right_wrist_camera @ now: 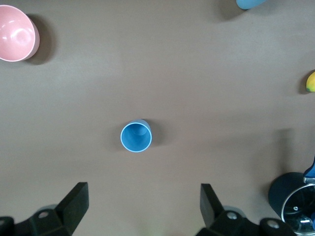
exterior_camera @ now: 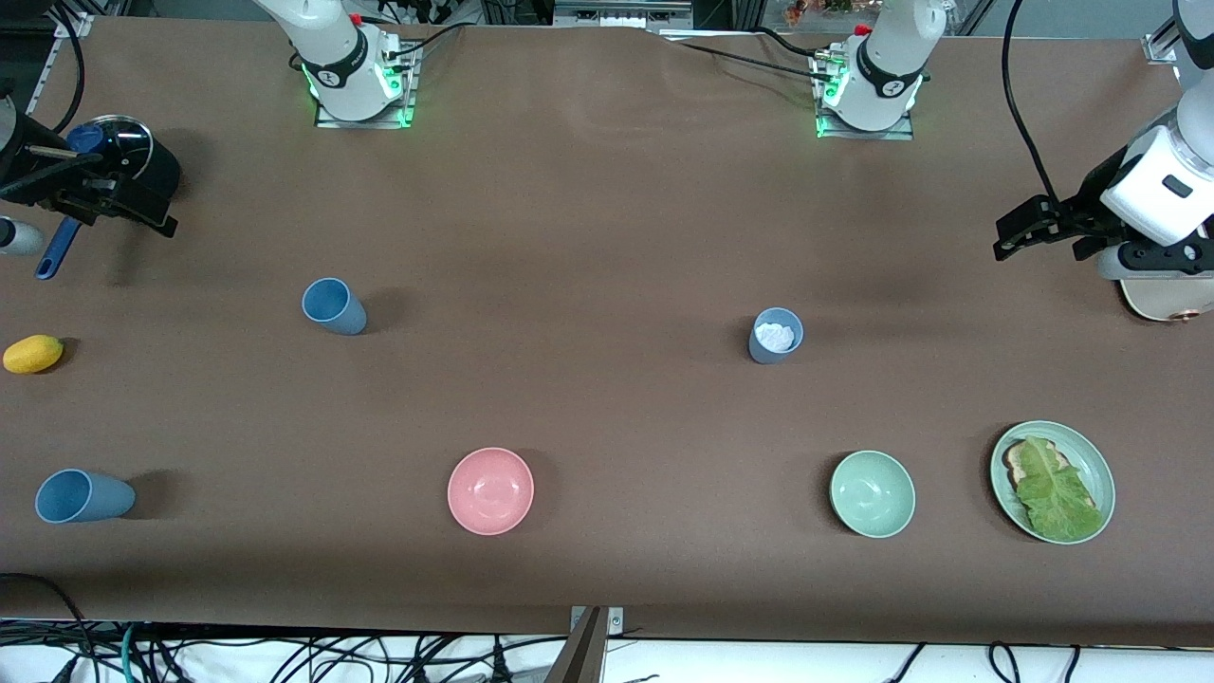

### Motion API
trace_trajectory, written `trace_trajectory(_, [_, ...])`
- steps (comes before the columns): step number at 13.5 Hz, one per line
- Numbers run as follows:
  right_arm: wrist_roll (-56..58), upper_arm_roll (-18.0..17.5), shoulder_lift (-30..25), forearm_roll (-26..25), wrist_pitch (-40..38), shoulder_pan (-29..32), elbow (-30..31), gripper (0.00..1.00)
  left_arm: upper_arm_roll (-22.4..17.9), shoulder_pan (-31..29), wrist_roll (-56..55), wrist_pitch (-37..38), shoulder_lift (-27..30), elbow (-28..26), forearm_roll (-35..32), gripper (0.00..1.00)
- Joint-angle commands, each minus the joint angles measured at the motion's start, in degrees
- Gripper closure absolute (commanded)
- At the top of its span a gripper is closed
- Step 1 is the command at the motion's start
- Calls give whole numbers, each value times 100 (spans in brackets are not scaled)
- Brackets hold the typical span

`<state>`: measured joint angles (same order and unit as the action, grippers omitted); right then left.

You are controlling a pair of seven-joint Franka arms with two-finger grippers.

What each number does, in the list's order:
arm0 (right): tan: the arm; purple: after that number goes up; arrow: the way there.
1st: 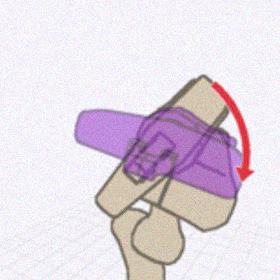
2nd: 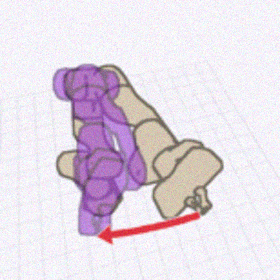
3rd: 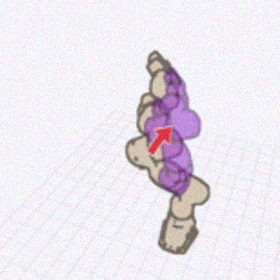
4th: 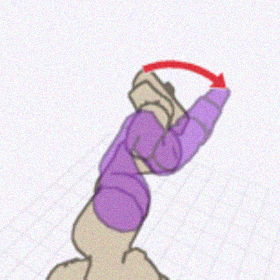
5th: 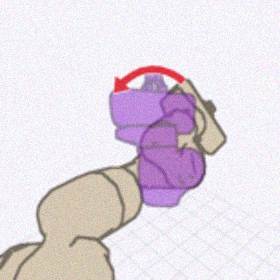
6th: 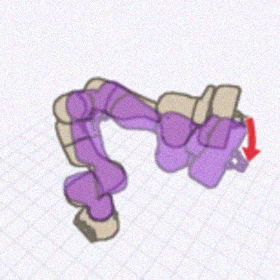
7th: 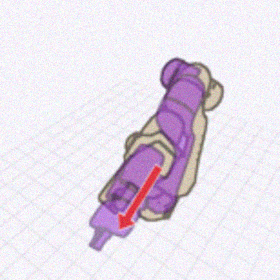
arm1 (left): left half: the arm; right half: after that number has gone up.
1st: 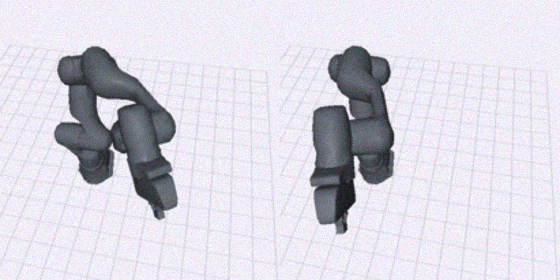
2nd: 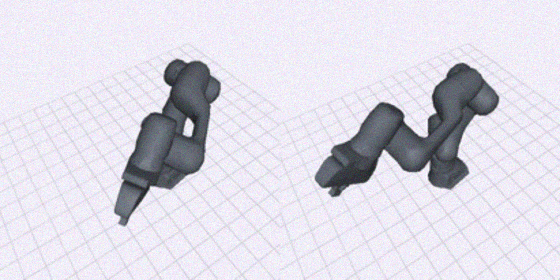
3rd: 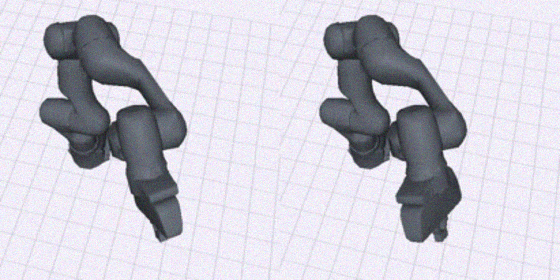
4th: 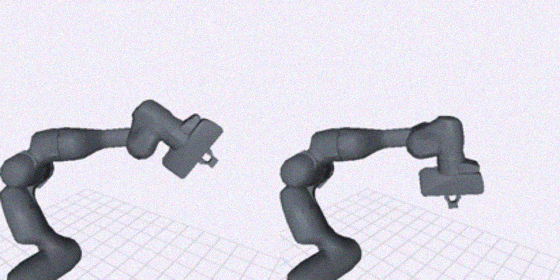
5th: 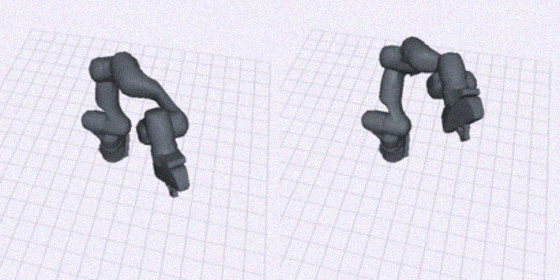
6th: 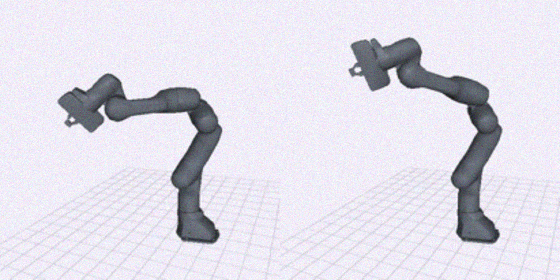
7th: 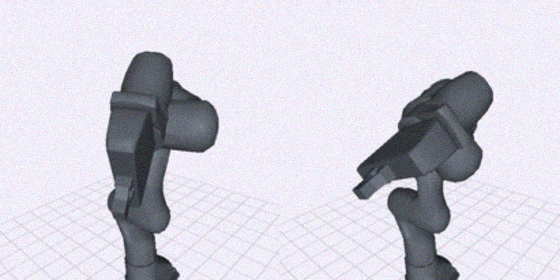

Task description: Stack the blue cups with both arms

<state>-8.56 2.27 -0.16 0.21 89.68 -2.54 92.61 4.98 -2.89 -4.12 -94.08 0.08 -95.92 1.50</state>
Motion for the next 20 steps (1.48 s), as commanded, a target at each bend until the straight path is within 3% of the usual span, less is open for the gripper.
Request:
trace_trajectory(1, [-31, -7, -11, -4, 32, 8, 11, 0, 20, -19, -19, 48, 18, -6, 78, 0])
trace_trajectory(20, [-23, 2, -11, 32, 23, 16, 20, 0, 29, -10, -10, 65, 18, 3, -36, 0])
